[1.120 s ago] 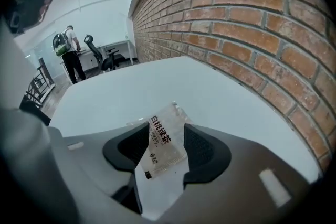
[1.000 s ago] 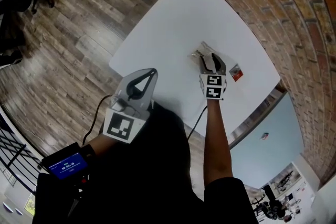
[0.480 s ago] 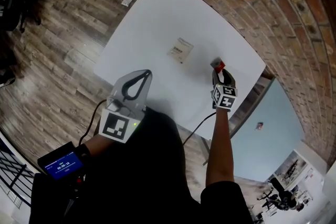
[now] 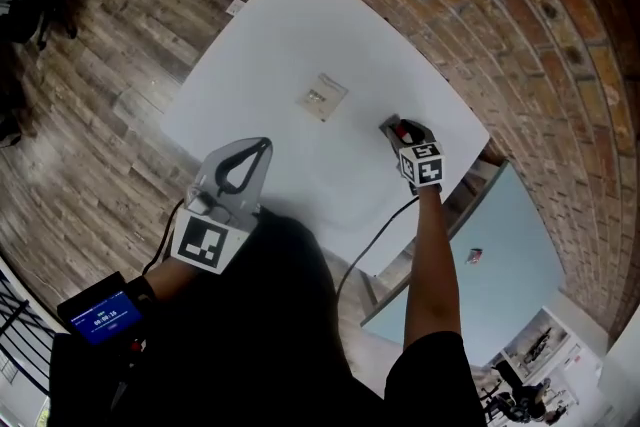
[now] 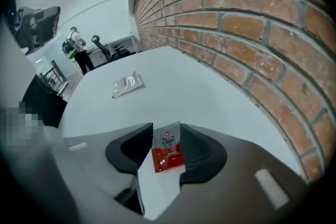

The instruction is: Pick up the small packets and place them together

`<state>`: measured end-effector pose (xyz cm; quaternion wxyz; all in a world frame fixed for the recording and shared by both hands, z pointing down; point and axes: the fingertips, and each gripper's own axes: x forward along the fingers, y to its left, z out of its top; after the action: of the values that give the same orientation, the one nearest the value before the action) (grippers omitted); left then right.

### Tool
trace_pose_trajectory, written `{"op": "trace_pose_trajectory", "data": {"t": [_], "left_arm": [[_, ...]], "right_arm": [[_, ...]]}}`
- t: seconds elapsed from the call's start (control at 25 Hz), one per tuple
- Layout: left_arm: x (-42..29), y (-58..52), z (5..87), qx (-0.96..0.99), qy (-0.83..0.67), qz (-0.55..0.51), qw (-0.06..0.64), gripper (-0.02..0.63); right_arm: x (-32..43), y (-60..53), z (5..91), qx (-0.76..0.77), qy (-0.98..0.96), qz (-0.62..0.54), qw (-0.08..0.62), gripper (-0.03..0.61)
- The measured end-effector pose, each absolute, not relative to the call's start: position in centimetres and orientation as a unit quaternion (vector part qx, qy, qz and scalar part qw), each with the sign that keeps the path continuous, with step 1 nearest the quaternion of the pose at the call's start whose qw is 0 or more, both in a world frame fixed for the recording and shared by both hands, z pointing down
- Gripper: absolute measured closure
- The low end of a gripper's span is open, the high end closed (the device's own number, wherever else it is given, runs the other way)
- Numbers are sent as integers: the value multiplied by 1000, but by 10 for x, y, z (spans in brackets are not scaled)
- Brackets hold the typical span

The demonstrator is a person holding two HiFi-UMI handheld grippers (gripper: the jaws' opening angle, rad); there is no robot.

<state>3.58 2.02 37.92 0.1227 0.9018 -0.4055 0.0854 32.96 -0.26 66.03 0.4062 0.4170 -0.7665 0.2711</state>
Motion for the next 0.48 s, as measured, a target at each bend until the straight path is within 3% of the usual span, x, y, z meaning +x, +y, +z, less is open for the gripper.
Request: {"op": "trace_pose_trajectory", "data": {"t": [0.2,0.48], "left_arm": [[26,21,383,888,-434,94,122,614],[10,19,390,873,-460,100,129,614]], "right_arm": [[326,-15,673,365,-775,236,458,413],[323,-26,684,326,-783,241,472,414]]}}
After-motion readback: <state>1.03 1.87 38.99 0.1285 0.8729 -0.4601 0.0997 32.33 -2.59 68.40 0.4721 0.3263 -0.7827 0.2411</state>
